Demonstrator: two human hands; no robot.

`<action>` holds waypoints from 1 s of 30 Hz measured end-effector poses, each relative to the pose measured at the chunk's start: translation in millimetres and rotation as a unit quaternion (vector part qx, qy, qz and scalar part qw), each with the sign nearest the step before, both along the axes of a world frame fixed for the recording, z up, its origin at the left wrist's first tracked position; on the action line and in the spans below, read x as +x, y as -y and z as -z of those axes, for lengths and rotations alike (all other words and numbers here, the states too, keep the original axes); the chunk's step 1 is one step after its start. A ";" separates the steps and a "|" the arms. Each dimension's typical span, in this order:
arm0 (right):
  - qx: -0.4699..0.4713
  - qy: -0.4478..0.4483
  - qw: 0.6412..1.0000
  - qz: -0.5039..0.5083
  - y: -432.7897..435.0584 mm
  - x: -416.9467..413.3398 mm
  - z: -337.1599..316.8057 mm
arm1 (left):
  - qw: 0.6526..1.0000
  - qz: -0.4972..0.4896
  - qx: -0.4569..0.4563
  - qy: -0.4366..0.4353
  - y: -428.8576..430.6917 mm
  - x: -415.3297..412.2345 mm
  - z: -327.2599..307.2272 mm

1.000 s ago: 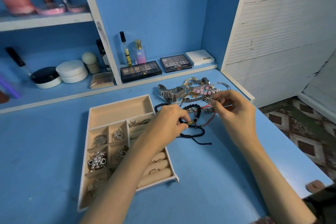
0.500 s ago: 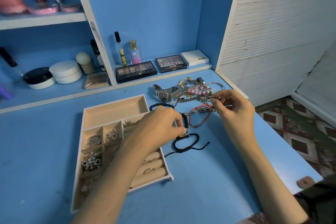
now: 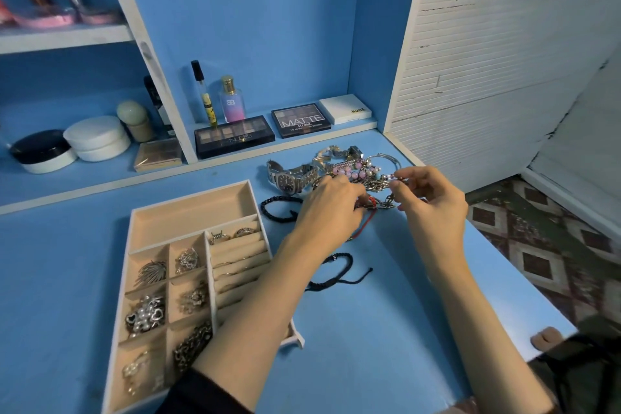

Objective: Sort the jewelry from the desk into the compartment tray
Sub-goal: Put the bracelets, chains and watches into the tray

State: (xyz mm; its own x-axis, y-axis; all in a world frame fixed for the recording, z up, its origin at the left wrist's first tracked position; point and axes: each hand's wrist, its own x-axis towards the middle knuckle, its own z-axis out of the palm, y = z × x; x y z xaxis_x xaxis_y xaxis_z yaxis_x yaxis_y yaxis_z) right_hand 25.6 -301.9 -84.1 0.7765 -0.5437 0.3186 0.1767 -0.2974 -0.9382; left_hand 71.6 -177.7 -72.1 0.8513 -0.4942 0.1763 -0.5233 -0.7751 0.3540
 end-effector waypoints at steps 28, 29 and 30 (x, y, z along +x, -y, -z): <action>-0.019 -0.035 0.997 -0.071 -8.2 -4.2 -1.3 | 0.996 0.023 -0.022 -0.079 -49.7 -21.0 -10.2; -0.022 -0.036 0.996 -0.078 -8.9 -4.3 -1.3 | 0.997 0.008 -0.035 -0.068 -53.2 -21.4 -10.1; -0.025 -0.037 0.995 -0.084 -9.6 -4.1 -0.9 | 0.998 -0.013 -0.044 -0.050 -57.5 -21.2 -9.9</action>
State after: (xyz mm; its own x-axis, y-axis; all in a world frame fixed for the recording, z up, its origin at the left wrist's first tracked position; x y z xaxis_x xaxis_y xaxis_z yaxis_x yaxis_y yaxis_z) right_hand 21.5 -292.3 -83.2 0.8781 -0.3886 0.2793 0.1582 -0.3152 -0.9358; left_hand 50.4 -120.2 -62.3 0.8794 -0.4576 0.1315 -0.4615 -0.7514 0.4716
